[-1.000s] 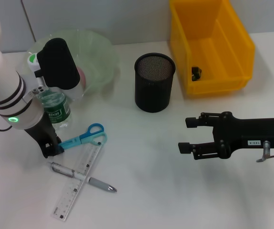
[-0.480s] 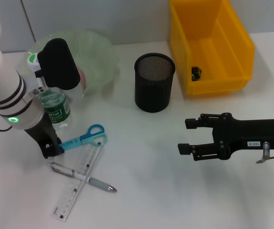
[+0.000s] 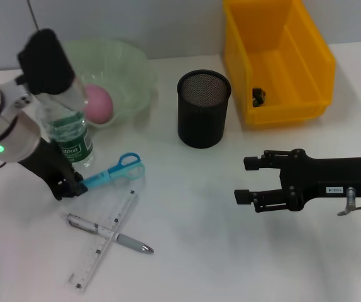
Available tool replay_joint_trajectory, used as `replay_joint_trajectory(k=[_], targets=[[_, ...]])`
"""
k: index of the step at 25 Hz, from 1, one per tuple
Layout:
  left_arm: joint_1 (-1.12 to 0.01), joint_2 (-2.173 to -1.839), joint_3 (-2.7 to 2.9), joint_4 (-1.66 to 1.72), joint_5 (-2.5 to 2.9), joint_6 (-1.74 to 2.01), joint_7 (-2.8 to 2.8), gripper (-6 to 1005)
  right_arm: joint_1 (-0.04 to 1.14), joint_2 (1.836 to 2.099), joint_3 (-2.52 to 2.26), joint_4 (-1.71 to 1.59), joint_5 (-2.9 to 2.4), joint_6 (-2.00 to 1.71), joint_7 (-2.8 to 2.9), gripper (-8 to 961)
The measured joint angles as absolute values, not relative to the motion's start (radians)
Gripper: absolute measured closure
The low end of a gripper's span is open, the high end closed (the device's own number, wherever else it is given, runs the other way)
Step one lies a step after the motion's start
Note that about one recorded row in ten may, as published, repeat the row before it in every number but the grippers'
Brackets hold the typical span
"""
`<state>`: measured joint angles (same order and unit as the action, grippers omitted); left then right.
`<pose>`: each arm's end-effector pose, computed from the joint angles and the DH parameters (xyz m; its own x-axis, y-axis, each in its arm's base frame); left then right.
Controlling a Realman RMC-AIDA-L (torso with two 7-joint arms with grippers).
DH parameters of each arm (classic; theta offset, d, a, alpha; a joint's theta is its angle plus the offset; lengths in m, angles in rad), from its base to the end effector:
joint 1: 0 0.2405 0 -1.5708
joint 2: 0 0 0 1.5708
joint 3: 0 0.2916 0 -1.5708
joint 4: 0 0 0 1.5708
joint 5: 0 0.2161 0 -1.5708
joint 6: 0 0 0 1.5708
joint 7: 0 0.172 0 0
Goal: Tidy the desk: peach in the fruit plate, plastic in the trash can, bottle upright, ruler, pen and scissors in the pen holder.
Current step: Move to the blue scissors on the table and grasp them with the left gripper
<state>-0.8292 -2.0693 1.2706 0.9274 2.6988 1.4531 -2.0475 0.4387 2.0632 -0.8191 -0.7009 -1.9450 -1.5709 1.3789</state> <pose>-0.2331 0.4229 -0.0621 0.8310 0.3140 -0.4591 0.2120 -0.9419 -0.2605 0.2986 0.3345 -0.0427 0.8130 -0.3535 -0.4627 -0.4512 -0.8847 -0.1171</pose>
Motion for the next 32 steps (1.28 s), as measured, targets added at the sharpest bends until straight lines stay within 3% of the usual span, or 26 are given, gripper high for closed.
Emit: replay_joint_trajectory(k=[6,16,19,24,32], targets=[[-0.732,-2.066,1.224,1.067,2.643,1.461,-2.046,812,0.444,2.062,-0.816,-0.701,-1.945,-1.57,1.379,137],[-0.685,-2.066,1.201,1.127,2.584,1.465,-2.028,813,0.446,2.061,-0.819,-0.701,-1.945,-1.568,1.379,137],[-0.684,-2.066,1.206,1.123,2.583,1.466,-2.027,814,0.446,2.059,-0.819,-0.701,-1.945,-1.568,1.38,137],[-0.686,-2.066,1.21,1.12,2.583,1.465,-2.027,909,0.446,2.059,-0.819,-0.701,-1.945,-1.568,1.382,137],[-0.719,-2.067,1.24,1.043,2.612,1.432,-2.055,902,0.445,2.059,-0.819,-0.701,-1.945,-1.571,1.383,137]])
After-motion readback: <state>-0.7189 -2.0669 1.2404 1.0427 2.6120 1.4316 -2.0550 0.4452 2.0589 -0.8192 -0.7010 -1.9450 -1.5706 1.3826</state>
